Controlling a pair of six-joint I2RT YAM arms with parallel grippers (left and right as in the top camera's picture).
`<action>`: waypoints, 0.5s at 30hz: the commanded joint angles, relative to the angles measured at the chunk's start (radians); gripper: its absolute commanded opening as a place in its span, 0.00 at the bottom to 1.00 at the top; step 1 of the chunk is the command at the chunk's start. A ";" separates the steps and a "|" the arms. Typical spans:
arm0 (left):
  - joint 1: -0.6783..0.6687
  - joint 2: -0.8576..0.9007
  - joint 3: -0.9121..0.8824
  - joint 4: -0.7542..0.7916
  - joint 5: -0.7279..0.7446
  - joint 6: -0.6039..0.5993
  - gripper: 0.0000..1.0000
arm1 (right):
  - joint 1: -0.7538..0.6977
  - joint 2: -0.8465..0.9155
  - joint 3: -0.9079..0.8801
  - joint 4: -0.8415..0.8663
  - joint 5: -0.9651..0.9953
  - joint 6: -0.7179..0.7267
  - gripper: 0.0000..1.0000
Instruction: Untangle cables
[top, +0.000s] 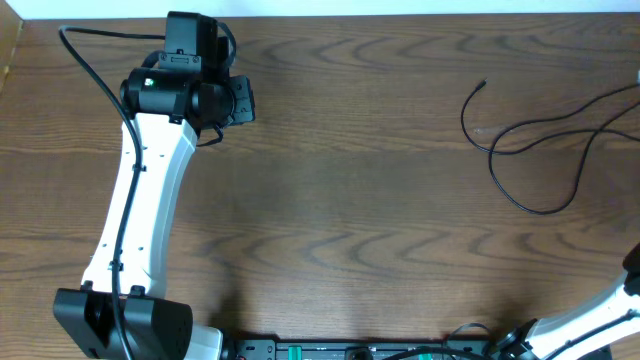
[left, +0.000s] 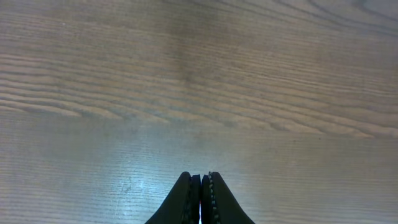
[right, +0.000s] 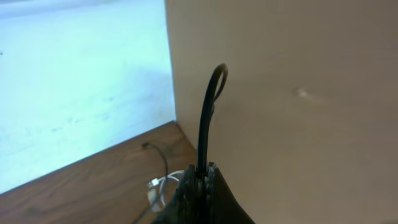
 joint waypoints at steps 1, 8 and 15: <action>-0.004 0.006 -0.009 0.009 0.003 -0.016 0.09 | -0.005 0.024 -0.005 -0.040 -0.007 -0.021 0.01; -0.004 0.006 -0.009 0.011 0.002 -0.016 0.09 | 0.000 0.071 -0.006 -0.109 -0.007 -0.039 0.45; -0.004 0.006 -0.009 0.012 0.002 -0.016 0.09 | 0.019 0.077 -0.006 -0.159 -0.048 -0.038 0.99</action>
